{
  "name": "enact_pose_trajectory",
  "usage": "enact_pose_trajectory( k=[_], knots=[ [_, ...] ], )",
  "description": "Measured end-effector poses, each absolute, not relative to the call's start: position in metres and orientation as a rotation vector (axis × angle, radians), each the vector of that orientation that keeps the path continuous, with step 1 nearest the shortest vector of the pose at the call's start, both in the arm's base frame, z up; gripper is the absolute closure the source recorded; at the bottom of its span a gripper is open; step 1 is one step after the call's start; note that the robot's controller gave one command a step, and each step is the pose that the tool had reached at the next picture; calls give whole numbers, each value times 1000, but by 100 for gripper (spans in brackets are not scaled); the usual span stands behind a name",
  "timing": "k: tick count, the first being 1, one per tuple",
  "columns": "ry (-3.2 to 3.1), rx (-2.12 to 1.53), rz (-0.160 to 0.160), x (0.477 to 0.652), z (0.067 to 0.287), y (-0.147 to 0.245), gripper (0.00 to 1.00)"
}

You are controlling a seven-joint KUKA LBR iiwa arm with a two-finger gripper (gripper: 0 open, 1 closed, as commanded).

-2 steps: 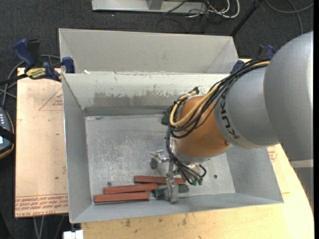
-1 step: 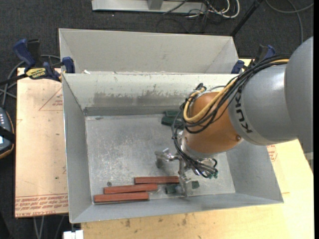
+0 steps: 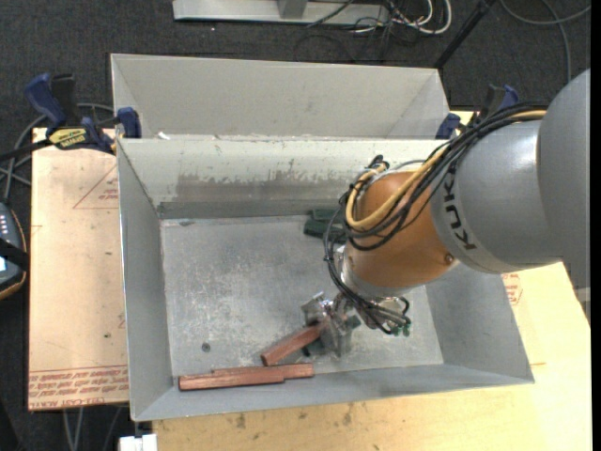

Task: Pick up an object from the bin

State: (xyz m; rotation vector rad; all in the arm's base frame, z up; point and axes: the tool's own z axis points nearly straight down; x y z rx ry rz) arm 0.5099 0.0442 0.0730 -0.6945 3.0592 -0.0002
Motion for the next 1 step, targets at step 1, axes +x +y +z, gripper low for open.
enact_pose_trajectory(
  k=[1],
  knots=[
    [2860, -1279, -2, 547, 218, 51, 100]
  ],
)
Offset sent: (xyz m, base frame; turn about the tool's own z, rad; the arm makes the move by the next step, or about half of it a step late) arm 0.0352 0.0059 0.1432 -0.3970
